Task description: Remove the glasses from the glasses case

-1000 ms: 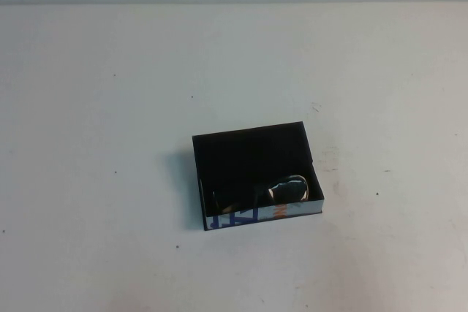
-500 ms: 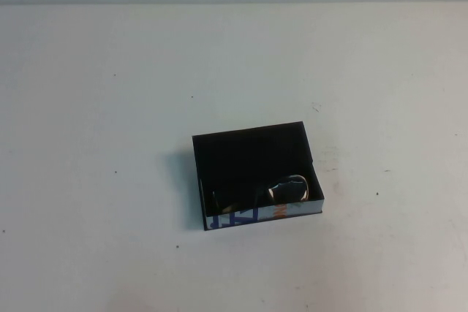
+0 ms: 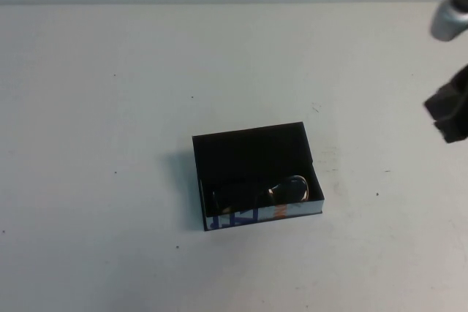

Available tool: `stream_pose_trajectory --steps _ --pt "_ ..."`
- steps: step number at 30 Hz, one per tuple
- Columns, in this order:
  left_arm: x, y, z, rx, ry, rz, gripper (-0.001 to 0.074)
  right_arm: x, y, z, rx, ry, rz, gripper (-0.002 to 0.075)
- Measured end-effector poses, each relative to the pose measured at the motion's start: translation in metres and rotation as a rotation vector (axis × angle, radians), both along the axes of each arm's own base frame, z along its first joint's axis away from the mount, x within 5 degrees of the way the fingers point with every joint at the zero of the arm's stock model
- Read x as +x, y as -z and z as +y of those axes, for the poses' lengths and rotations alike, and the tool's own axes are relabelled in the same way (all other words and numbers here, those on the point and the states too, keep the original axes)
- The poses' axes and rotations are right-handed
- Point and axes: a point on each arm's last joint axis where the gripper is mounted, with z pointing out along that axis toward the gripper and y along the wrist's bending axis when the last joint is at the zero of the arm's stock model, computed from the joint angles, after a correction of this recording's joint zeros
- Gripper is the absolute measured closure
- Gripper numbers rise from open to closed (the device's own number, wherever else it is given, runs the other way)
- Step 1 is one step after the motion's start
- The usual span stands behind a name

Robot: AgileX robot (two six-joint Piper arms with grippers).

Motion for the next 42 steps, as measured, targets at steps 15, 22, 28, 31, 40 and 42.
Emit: stream_pose_trajectory --steps 15,22,28,31,40,42 --pt "0.000 0.000 0.000 0.000 0.000 0.000 0.0740 0.073 0.066 0.113 -0.325 -0.763 0.155 0.0365" --pt "0.000 0.000 0.000 0.000 0.000 0.000 0.0740 0.081 0.103 0.139 -0.438 -1.104 0.115 0.0494" --pt "0.000 0.000 0.000 0.000 0.000 0.000 0.0740 0.091 0.118 0.155 -0.363 -1.050 0.088 0.0572" --pt "0.000 0.000 0.000 0.000 0.000 0.000 0.0740 0.102 0.121 0.163 -0.325 -0.972 0.055 0.0580" --pt "0.000 0.000 0.000 0.000 0.000 0.000 0.0740 0.118 0.137 0.176 -0.315 -0.961 0.091 0.0571" --pt "0.000 0.000 0.000 0.000 0.000 0.000 0.0740 0.119 0.142 0.177 -0.316 -0.967 0.114 0.0536"
